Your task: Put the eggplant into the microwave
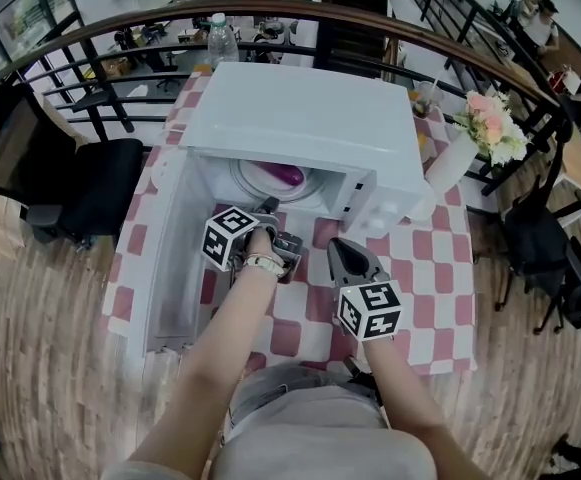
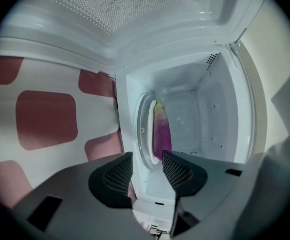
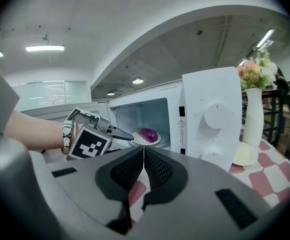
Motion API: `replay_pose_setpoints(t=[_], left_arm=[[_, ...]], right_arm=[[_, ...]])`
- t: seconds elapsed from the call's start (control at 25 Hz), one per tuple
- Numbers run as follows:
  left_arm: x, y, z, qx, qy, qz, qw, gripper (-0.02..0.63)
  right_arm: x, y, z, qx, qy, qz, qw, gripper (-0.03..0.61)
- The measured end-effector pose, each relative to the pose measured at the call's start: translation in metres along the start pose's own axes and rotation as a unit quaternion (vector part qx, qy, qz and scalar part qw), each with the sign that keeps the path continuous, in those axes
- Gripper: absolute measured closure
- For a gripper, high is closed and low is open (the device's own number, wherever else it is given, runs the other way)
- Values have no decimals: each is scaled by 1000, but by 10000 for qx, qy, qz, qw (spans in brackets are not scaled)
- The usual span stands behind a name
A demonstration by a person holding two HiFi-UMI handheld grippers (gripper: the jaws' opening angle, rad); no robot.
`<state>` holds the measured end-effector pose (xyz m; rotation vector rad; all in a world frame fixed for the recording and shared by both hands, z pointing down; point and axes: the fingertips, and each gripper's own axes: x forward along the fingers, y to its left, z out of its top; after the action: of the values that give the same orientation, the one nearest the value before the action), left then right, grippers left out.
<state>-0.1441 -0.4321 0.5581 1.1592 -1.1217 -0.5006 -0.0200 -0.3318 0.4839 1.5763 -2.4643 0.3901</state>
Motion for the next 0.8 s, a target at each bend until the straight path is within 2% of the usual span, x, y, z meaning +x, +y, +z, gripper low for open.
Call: replay_pose_setpoints(t=[0.28,0.44,0.6,0.8], left_arm=[[-26,-10,-5,159,-103,-222,9996,525],[-43,-17,-8,378,-180,-285,9987,603],[-55,-30,-14,654,-146,-679,9954,611],[-72,-49,-23,1370,-167,-1257,9824,611]], right_arm=[[-14,6,7,-17,-100,47,9999,552],[-19,10,10,-71,-128,62,9999,552],[-22,15,11,-122,-161,65,9998,552],[-24,23,11,-261,-183,105,9994,552]])
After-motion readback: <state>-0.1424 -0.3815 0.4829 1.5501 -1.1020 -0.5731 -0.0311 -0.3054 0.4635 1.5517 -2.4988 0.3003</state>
